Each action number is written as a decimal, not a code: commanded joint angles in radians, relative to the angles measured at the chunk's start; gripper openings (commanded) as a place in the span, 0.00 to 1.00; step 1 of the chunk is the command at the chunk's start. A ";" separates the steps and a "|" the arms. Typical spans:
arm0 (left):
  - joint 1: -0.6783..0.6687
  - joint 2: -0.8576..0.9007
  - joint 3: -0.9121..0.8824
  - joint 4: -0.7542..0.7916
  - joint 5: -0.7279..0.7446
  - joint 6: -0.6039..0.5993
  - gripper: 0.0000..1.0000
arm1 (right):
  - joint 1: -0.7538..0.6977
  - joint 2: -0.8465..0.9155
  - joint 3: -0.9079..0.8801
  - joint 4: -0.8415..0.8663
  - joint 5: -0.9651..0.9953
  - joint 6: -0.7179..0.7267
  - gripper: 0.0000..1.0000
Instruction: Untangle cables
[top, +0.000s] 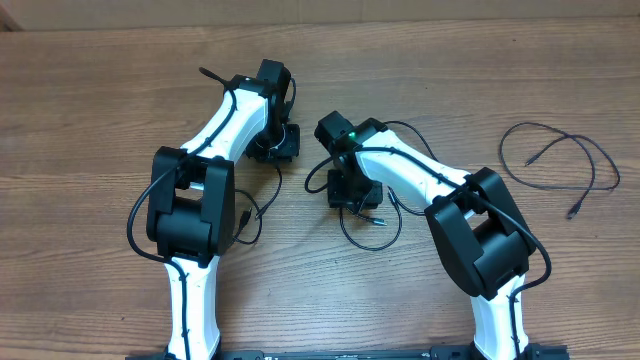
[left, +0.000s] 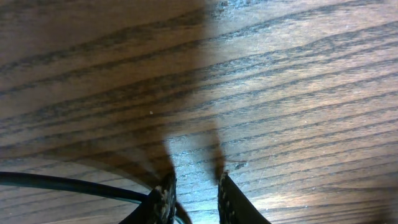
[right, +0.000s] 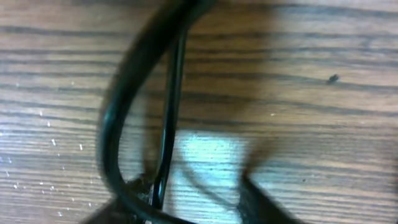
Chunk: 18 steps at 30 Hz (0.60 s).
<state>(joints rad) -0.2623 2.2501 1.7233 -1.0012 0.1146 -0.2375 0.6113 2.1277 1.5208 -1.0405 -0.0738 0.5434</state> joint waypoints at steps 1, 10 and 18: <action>-0.001 0.005 -0.006 0.000 -0.014 -0.014 0.24 | -0.005 0.006 0.006 0.006 0.005 -0.003 0.26; -0.001 0.005 -0.006 0.000 -0.014 -0.014 0.24 | -0.005 0.006 0.006 -0.022 0.005 -0.003 0.04; -0.001 0.005 -0.006 0.001 -0.014 -0.014 0.25 | -0.005 0.006 0.006 -0.027 0.004 -0.002 0.04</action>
<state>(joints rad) -0.2623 2.2501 1.7233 -1.0008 0.1146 -0.2375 0.6094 2.1277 1.5208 -1.0668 -0.0742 0.5430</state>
